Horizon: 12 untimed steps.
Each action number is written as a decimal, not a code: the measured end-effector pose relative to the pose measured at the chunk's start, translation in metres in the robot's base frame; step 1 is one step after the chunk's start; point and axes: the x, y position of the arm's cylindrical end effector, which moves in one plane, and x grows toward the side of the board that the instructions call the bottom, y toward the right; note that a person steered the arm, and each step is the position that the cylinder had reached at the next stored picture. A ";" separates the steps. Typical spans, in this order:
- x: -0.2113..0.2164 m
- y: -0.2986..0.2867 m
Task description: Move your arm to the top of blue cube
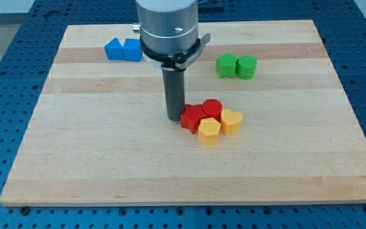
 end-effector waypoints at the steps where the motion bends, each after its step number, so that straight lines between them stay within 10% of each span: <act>1: 0.003 0.003; 7: -0.177 -0.231; 12: -0.222 -0.094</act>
